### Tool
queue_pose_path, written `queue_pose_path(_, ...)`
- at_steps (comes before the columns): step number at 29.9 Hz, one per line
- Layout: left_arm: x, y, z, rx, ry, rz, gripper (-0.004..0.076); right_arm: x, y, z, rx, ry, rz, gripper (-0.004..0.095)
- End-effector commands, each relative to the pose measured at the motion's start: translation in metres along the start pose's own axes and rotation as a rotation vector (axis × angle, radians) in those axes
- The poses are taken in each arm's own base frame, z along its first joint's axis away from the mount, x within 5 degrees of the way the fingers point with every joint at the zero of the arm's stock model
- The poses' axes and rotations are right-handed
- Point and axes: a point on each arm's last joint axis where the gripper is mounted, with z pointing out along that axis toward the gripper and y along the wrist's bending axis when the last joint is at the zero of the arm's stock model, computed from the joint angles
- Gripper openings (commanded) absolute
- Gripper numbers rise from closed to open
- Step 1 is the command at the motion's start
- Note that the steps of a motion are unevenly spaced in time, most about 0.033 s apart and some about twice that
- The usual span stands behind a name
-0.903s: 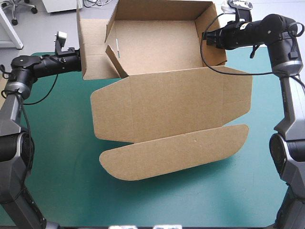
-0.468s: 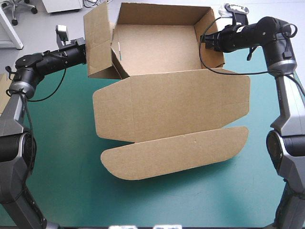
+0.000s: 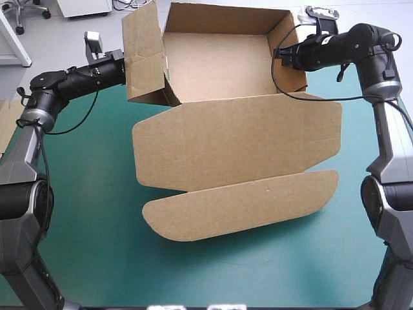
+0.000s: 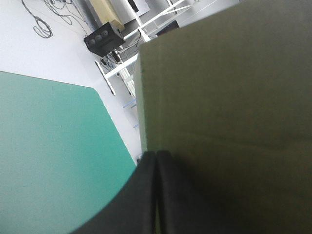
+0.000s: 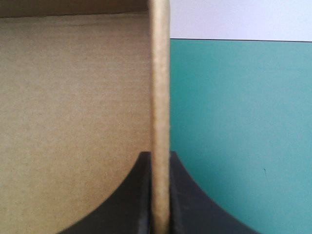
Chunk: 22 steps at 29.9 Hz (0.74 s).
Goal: Fold the box
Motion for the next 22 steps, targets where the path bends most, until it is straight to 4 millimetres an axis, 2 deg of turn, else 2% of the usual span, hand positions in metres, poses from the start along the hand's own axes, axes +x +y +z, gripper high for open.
queue_pose_path(1,-0.006,-0.063,-0.002,0.233,-0.017,0.068,0.0008,-0.019,0.01,-0.04,-0.018,-0.159,0.004,-0.0017)
queue_pose_path(3,-0.008,-0.067,-0.001,0.239,-0.017,0.082,0.0064,-0.019,0.008,-0.04,-0.014,-0.163,0.009,-0.0017)
queue_pose_path(8,-0.007,-0.072,0.001,0.25,-0.009,0.083,0.0286,-0.02,0.002,-0.043,0.001,-0.166,0.019,-0.0017)
queue_pose_path(10,-0.005,-0.074,0.006,0.257,0.002,0.077,0.033,-0.02,0.001,-0.043,0.002,-0.166,0.02,-0.0017)
queue_pose_path(16,0.005,-0.079,0.02,0.283,0.038,0.071,0.034,-0.02,0.001,-0.043,0.0,-0.167,0.022,-0.0017)
queue_pose_path(22,0.001,-0.096,0.022,0.301,0.043,0.12,0.034,-0.02,-0.001,-0.043,0.018,-0.166,0.016,-0.0017)
